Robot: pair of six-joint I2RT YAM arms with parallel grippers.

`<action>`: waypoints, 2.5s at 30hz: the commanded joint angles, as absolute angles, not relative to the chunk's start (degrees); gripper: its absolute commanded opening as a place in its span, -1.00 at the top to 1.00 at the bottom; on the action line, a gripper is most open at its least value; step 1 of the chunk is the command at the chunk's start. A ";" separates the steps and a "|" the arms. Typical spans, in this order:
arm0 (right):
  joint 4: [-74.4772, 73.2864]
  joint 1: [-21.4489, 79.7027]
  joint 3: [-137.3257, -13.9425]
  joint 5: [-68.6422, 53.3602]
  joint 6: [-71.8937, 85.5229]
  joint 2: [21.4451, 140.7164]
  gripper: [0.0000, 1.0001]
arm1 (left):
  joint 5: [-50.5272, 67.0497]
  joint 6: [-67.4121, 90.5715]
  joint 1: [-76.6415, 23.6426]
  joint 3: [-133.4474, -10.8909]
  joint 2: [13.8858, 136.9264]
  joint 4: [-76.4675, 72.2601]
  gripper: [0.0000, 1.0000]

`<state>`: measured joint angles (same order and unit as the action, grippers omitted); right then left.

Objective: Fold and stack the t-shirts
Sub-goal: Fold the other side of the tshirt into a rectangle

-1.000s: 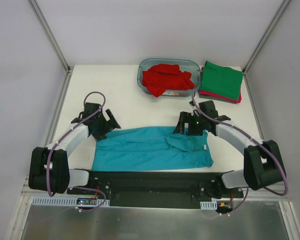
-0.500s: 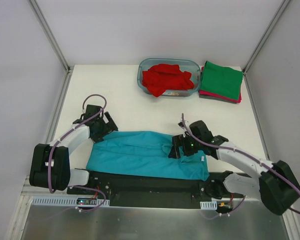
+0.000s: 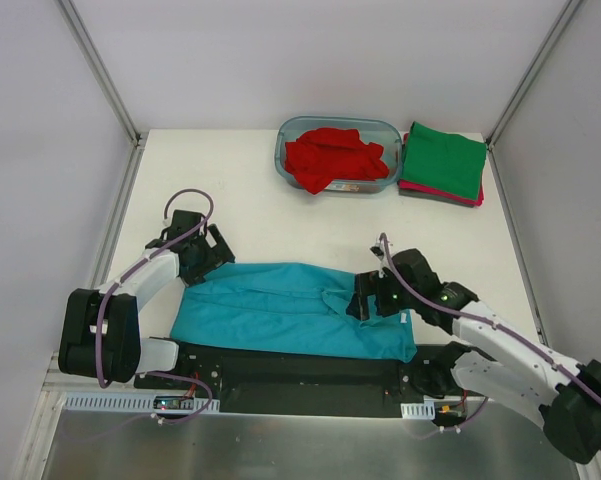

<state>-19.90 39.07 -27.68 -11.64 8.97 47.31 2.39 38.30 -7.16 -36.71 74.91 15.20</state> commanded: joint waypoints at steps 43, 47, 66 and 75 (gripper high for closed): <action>-22.14 34.10 -52.29 -8.61 -8.79 86.48 -0.92 | 2.90 34.19 -7.21 -50.45 89.56 14.41 -0.98; -25.39 36.91 -51.07 -8.35 -8.88 84.03 -0.82 | 2.64 34.10 -7.12 -50.45 89.47 14.33 -0.98; -31.03 56.78 -46.58 13.78 2.55 57.75 -0.92 | 3.87 34.01 -6.68 -51.07 91.05 14.33 -0.98; -22.85 47.29 -56.50 8.18 -6.41 74.15 -0.92 | 4.75 33.57 -6.59 -51.50 92.20 14.33 -0.98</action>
<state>-26.74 49.82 -50.46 8.86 -1.39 65.43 2.94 34.83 -7.03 -50.85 90.74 14.72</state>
